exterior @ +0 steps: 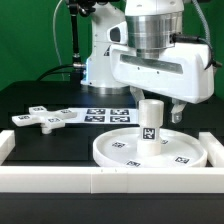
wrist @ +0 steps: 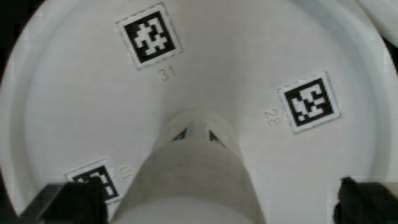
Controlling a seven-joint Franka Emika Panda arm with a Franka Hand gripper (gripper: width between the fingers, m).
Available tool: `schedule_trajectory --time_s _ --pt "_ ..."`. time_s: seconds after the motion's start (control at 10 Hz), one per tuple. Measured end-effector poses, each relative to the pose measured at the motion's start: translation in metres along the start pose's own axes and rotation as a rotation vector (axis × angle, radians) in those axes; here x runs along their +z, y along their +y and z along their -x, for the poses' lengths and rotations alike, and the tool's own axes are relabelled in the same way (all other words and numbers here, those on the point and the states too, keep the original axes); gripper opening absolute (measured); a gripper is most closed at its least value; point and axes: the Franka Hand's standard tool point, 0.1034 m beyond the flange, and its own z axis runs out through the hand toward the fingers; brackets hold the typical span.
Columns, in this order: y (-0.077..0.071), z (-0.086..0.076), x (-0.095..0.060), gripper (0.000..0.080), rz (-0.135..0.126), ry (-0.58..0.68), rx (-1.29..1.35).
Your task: Assemble round table
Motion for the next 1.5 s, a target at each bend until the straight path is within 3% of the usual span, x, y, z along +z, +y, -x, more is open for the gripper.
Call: schedule_trajectory --time_s 0.3,0.4,0.6,0.7,0.8,1.1,1.5 --pt "0.000 0.000 0.000 0.0649 0.005 0.004 -0.250" --pt "-0.001 -0.001 -0.001 0.0649 0.020 0.015 -0.429" --pt "0.000 -0.003 -0.002 0.0649 0.026 0.017 -0.694" --pt "0.002 -0.006 -0.002 0.0649 0.026 0.016 -0.790" --pt "0.008 -0.011 -0.005 0.0649 0.005 -0.002 -0.798" --pt "0.011 -0.014 -0.004 0.0649 0.018 0.000 -1.056" --pt "0.005 -0.011 -0.001 0.0649 0.063 0.057 -1.457"
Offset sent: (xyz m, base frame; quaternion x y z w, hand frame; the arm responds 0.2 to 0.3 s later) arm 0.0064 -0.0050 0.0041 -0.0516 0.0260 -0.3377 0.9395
